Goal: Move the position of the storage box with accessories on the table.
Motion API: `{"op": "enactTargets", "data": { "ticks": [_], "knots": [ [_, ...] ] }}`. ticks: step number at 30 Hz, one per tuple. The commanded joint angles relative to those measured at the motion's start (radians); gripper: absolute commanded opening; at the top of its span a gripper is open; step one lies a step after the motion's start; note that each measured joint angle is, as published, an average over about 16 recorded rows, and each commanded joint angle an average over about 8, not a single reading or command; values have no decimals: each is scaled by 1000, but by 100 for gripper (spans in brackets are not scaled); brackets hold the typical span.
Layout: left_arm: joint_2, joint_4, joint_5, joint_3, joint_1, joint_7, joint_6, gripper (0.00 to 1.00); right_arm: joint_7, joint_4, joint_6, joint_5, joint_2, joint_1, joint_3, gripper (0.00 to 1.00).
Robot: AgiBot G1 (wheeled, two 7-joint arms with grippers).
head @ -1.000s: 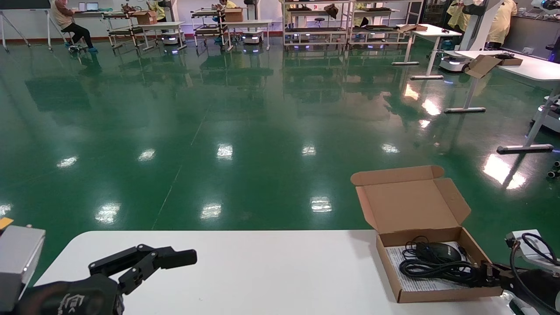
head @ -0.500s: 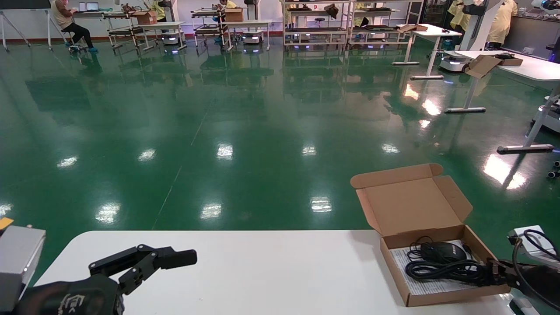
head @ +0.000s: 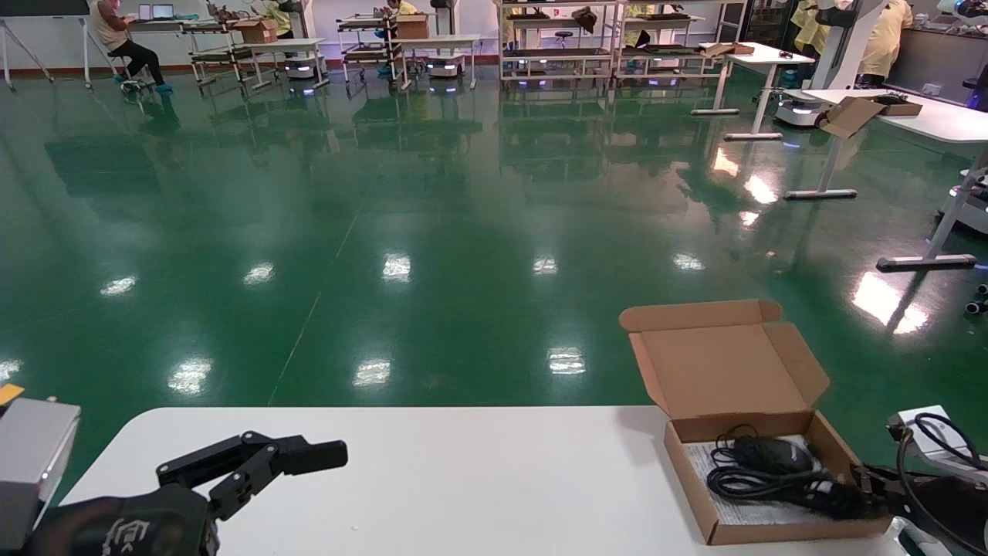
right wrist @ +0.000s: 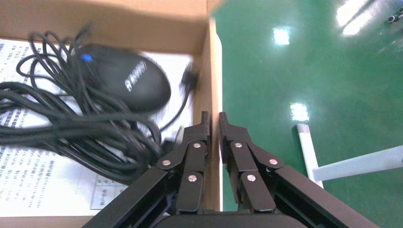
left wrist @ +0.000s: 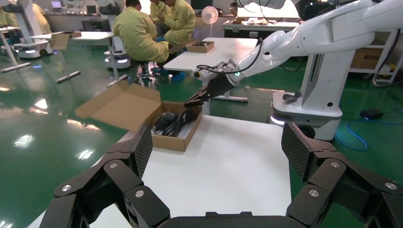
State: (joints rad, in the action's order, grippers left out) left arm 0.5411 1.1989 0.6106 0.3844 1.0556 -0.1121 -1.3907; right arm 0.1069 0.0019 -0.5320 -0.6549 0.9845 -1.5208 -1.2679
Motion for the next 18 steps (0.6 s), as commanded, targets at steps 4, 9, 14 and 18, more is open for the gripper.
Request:
{"op": "enactTargets", "data": {
  "ticks": [4, 9, 14, 18],
  "knots": [
    [0, 0, 0, 0, 0, 0, 0, 100, -4, 0, 6, 0, 5, 4, 0, 100],
    [0, 0, 0, 0, 0, 0, 0, 100, -9, 0, 13, 3, 4, 4, 2, 100],
    [0, 0, 0, 0, 0, 0, 0, 100, -19, 2, 25, 6, 1, -7, 4, 100],
    [0, 0, 0, 0, 0, 0, 0, 100, -29, 5, 32, 8, -1, -24, 6, 100]
  ]
}}
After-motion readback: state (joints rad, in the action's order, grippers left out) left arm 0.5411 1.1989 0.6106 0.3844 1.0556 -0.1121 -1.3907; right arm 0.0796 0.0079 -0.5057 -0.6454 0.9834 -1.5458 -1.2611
